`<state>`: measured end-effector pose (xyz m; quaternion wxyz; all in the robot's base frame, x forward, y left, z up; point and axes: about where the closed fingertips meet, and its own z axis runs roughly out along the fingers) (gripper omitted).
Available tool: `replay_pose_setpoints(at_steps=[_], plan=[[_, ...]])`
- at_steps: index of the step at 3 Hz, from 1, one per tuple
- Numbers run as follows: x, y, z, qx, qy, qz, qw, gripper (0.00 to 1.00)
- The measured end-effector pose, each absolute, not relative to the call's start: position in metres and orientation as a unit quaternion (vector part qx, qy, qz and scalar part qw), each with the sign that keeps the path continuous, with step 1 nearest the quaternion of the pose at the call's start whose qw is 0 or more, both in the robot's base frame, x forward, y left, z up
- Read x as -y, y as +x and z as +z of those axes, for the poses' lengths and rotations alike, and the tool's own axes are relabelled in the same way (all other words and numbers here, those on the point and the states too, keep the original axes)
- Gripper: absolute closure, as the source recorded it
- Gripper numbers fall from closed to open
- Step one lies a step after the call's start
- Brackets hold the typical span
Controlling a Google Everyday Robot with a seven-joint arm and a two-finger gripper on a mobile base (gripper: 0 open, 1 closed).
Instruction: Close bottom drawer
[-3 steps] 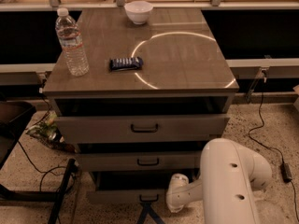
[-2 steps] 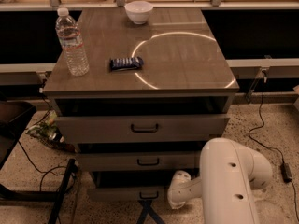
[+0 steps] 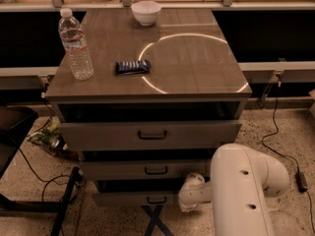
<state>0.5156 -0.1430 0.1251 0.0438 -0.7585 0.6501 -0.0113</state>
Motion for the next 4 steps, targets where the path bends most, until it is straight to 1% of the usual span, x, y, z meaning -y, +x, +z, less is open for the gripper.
replay_pose_setpoints(at_steps=[2,3,4], plan=[[0.134,0.536,0.123,-0.654,-0.753,0.004,0.070,1.00],[0.122,0.548,0.114,-0.665,-0.742,0.022,0.086,1.00],[0.122,0.548,0.114,-0.665,-0.742,0.022,0.086,1.00]])
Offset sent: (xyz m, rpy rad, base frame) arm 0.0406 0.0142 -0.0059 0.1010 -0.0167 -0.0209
